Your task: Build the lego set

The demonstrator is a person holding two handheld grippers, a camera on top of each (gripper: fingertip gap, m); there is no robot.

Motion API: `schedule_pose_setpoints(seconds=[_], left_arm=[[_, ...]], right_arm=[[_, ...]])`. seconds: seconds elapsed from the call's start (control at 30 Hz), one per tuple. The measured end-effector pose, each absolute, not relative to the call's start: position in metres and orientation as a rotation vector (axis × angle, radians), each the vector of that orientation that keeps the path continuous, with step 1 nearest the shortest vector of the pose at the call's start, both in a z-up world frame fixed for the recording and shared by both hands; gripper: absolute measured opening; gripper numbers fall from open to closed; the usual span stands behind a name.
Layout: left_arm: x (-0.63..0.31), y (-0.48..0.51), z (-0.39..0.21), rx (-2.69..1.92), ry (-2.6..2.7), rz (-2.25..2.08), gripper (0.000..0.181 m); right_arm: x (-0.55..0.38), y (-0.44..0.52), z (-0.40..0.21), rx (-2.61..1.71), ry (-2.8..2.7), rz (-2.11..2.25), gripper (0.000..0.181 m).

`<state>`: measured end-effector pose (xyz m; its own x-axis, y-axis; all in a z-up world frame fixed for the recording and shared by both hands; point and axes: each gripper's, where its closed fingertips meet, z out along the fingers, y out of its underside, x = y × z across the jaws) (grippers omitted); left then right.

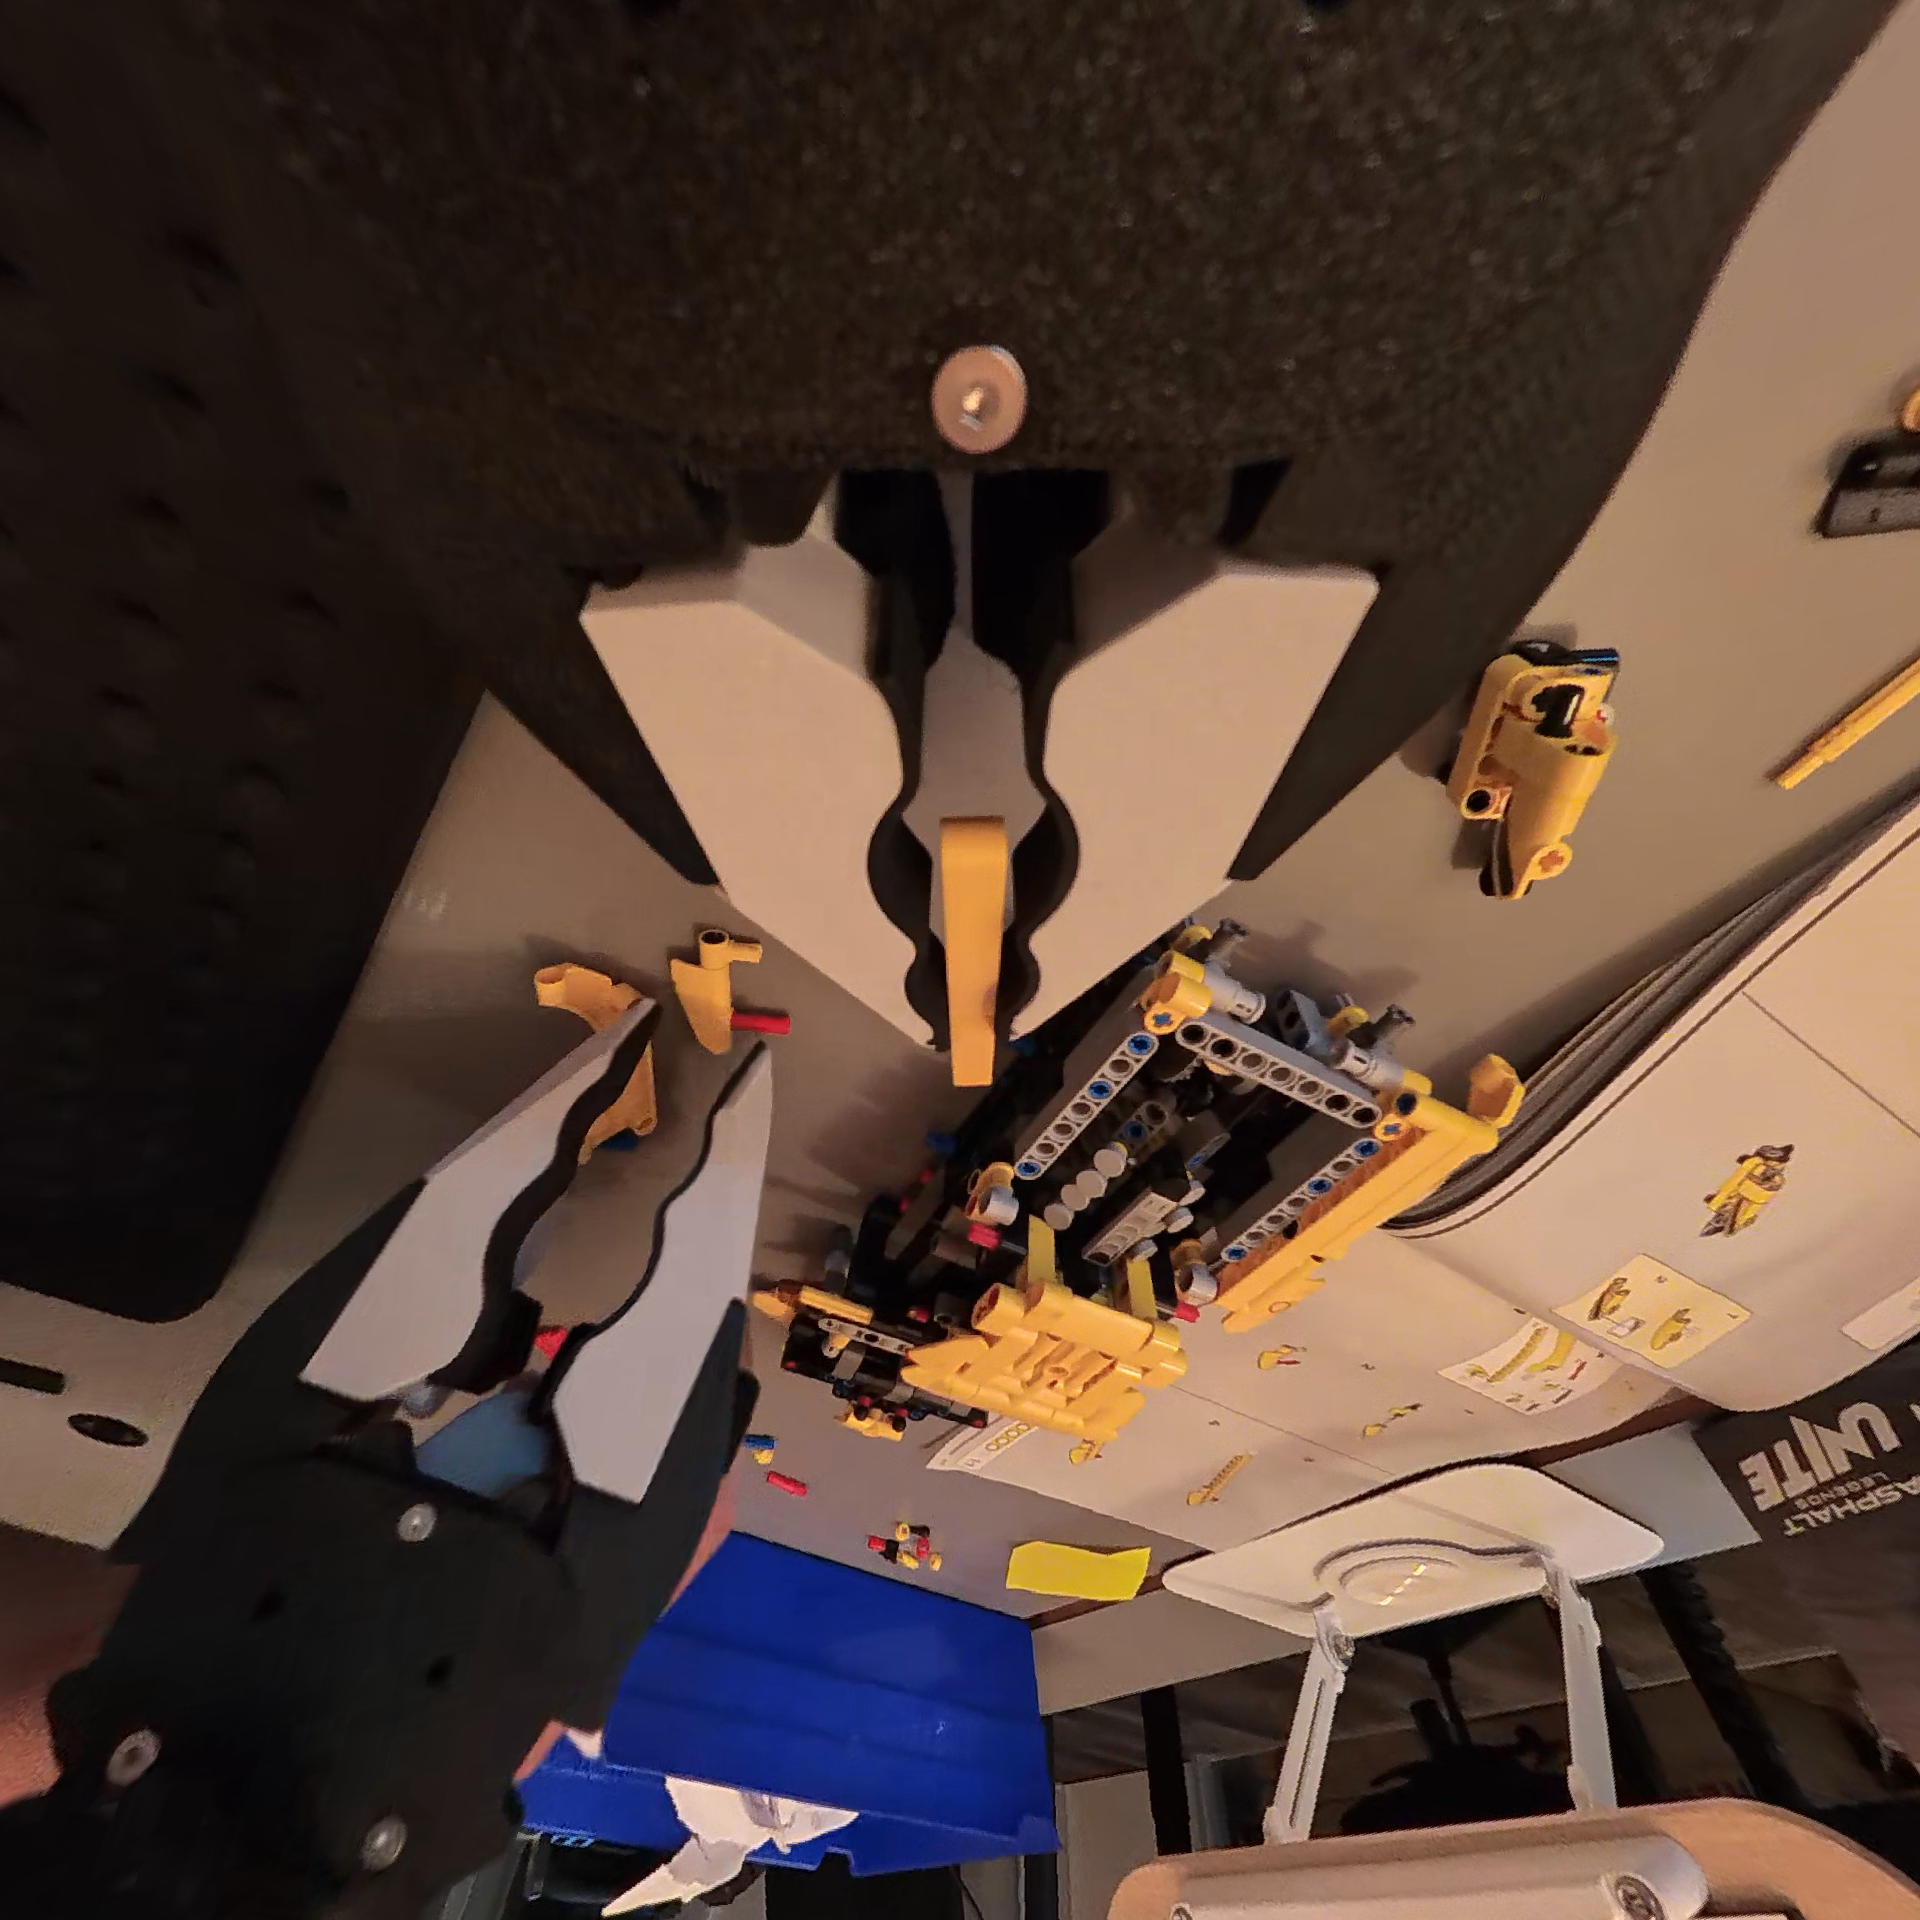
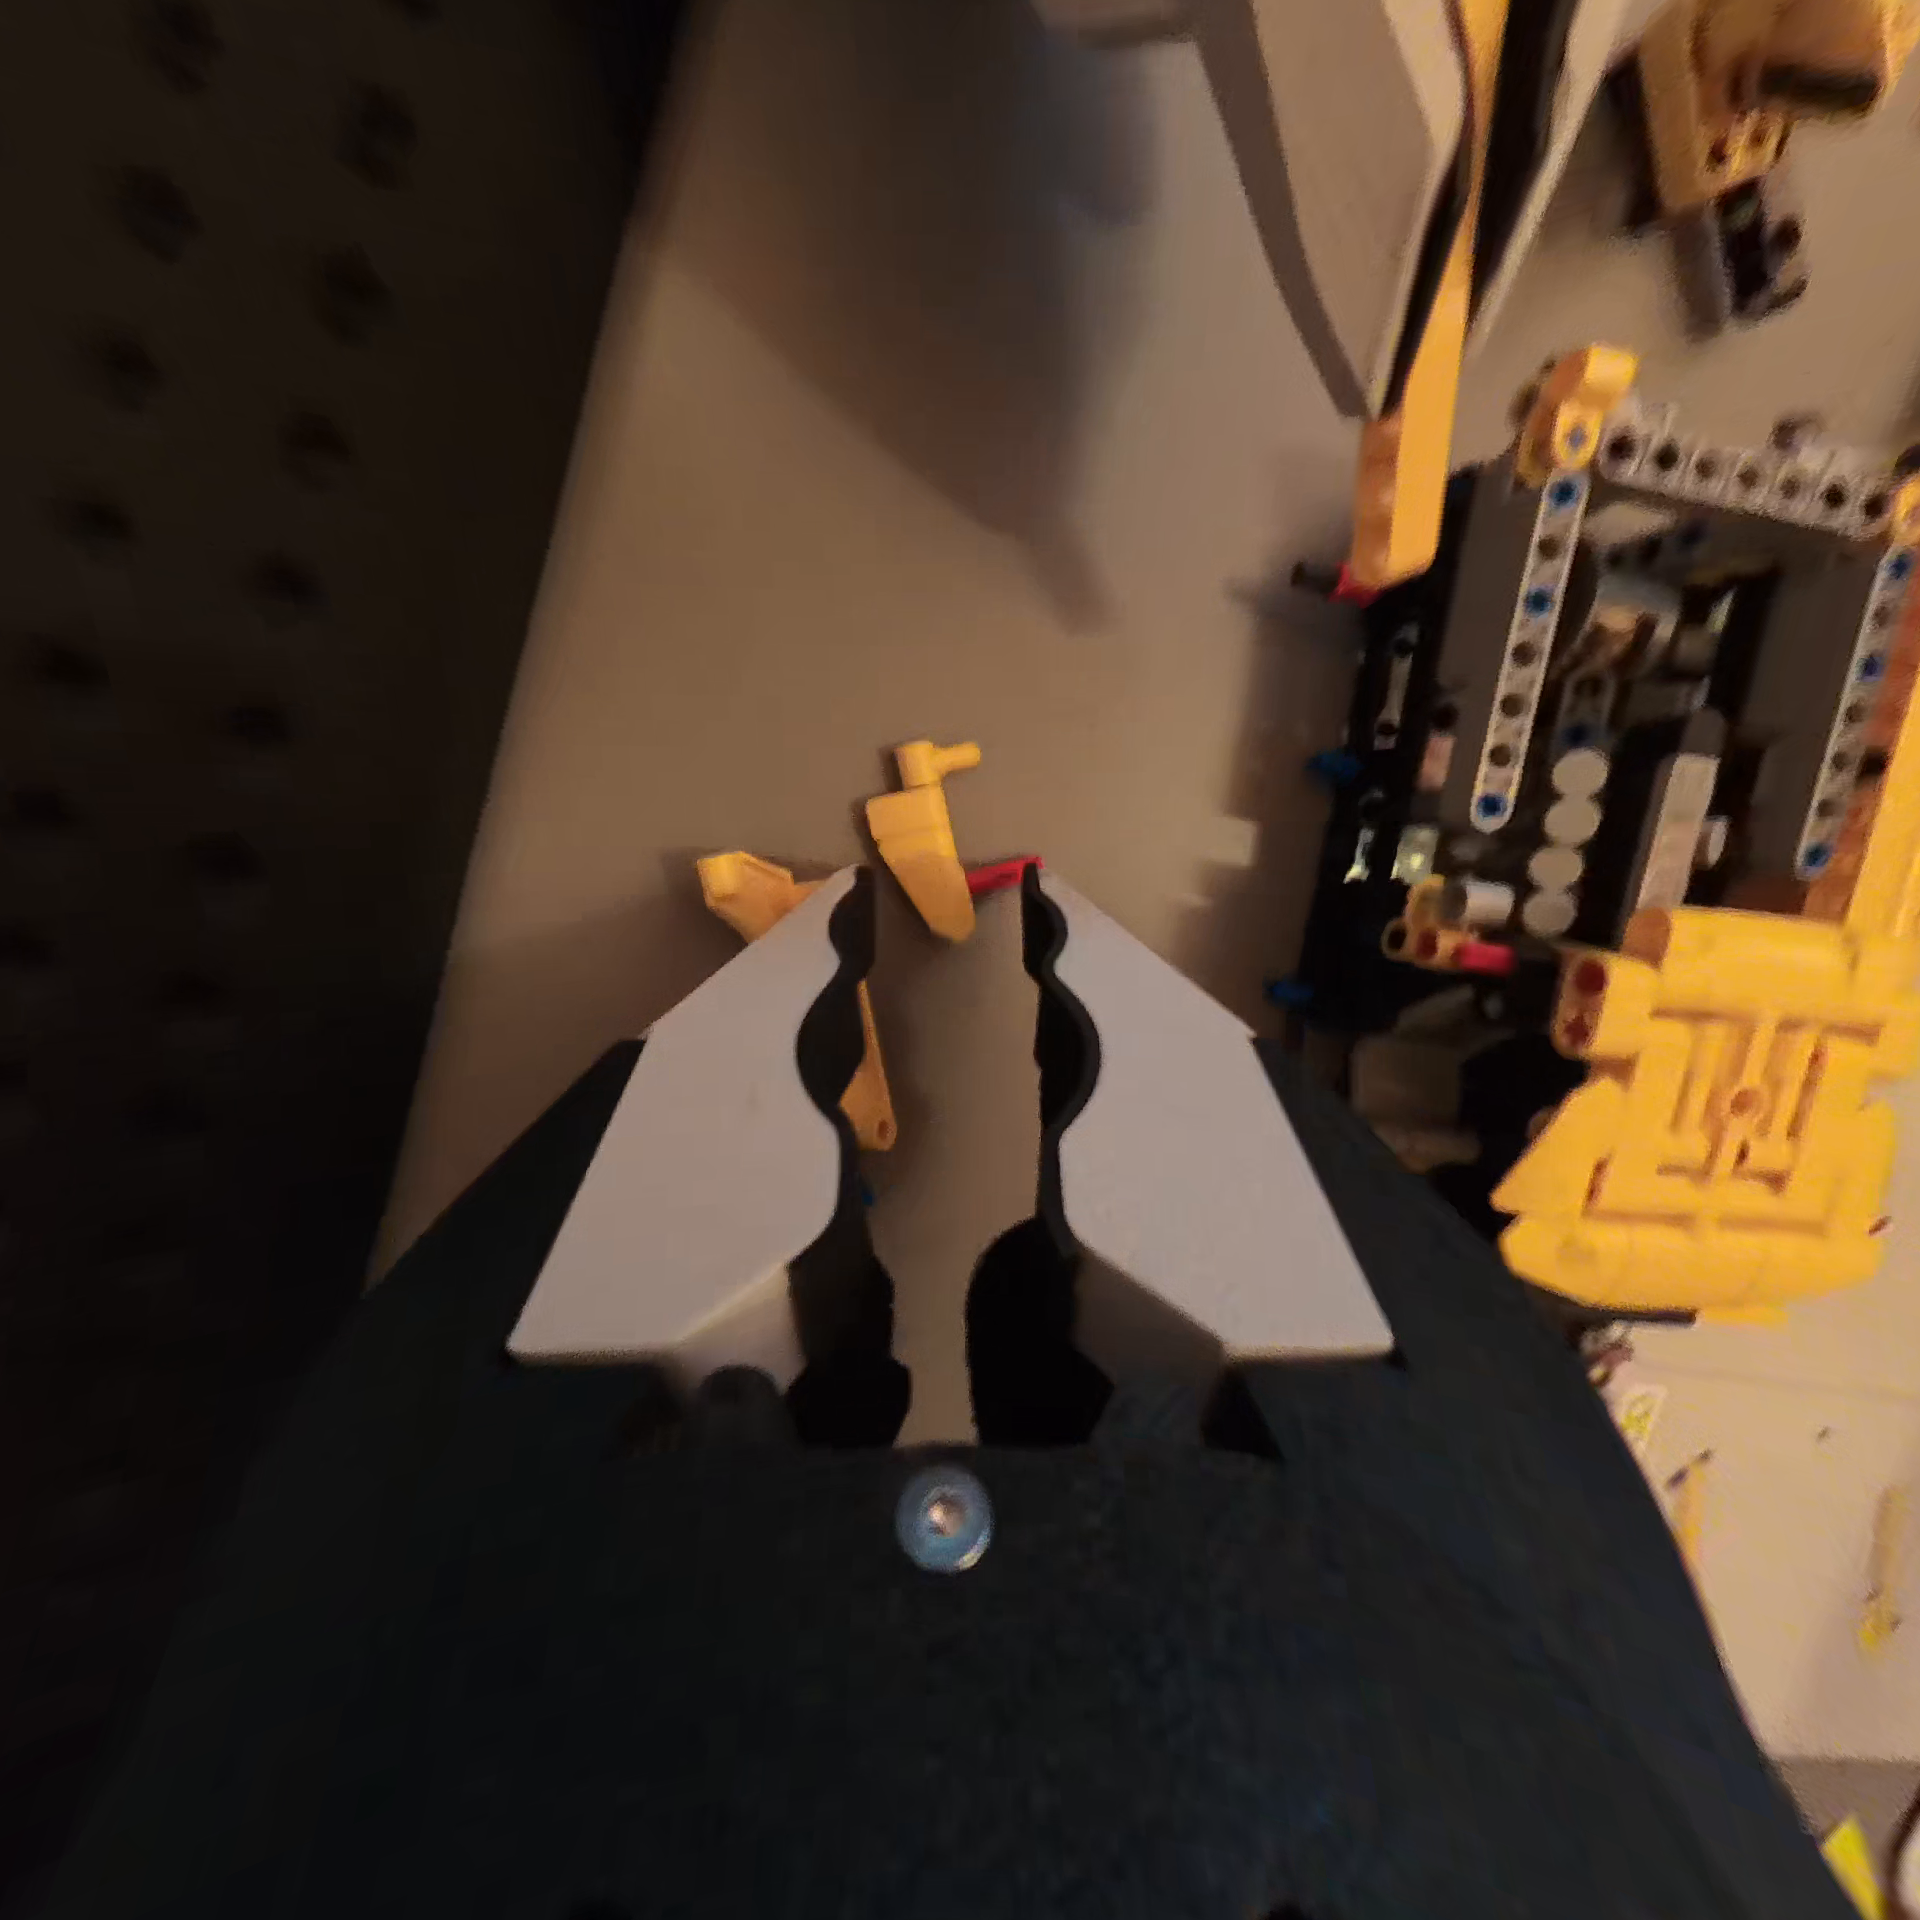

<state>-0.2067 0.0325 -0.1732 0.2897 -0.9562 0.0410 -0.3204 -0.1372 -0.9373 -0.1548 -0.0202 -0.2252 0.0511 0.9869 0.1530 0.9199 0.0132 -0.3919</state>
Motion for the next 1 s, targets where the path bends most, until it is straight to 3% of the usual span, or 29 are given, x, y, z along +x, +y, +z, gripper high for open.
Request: schedule_pose_setpoints(seconds=[0.4, 0.67, 1.0], left_arm=[[-0.205, 0.029, -0.175, -1.642, 1.211, -0.883, 0.008], [-0.205, 0.030, -0.174, -1.648, 1.197, -0.899, 0.008], [-0.206, 0.030, -0.171, -1.645, 1.180, -0.933, 0.008]], right_arm=[[-0.161, -0.022, -0.231, -1.771, -2.127, 0.160, 0.018], [-0.165, -0.019, -0.229, -1.728, -2.132, 0.093, 0.022], [-0.165, -0.022, -0.234, -1.891, -2.108, 0.302, 0.014]])
